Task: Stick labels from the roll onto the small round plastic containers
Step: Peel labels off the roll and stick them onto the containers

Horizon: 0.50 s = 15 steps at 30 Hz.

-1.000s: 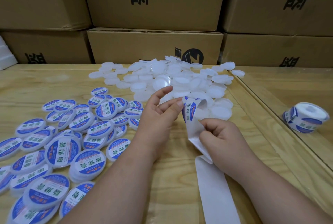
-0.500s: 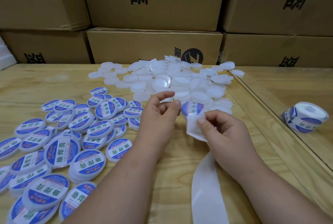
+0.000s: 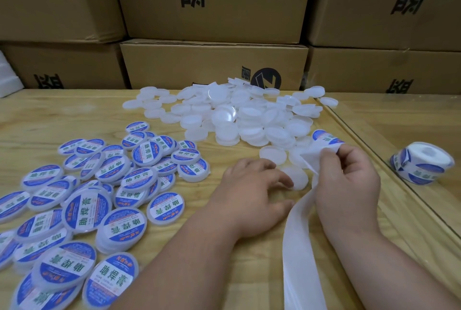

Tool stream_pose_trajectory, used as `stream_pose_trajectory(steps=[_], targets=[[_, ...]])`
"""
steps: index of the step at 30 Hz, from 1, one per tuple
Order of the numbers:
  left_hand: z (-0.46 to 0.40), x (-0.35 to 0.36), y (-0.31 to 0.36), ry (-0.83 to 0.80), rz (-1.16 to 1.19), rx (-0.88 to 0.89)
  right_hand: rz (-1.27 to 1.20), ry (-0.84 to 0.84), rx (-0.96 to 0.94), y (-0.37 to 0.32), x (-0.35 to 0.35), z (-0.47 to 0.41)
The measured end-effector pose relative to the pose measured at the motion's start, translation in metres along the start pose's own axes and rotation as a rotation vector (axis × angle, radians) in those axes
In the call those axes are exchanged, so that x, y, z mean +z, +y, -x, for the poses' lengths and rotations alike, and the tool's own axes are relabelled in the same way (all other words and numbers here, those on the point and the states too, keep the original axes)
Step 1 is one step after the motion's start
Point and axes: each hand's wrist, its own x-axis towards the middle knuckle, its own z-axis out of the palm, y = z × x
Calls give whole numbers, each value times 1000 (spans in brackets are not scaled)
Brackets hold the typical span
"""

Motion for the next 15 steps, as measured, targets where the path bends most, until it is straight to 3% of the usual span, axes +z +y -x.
stream_pose_trajectory(steps=[6, 15], targets=[[-2, 2, -1, 109, 71, -25, -50, -41, 63, 2, 2, 1], [-1, -14, -2, 460, 876, -274, -13, -257, 55, 9, 7, 2]])
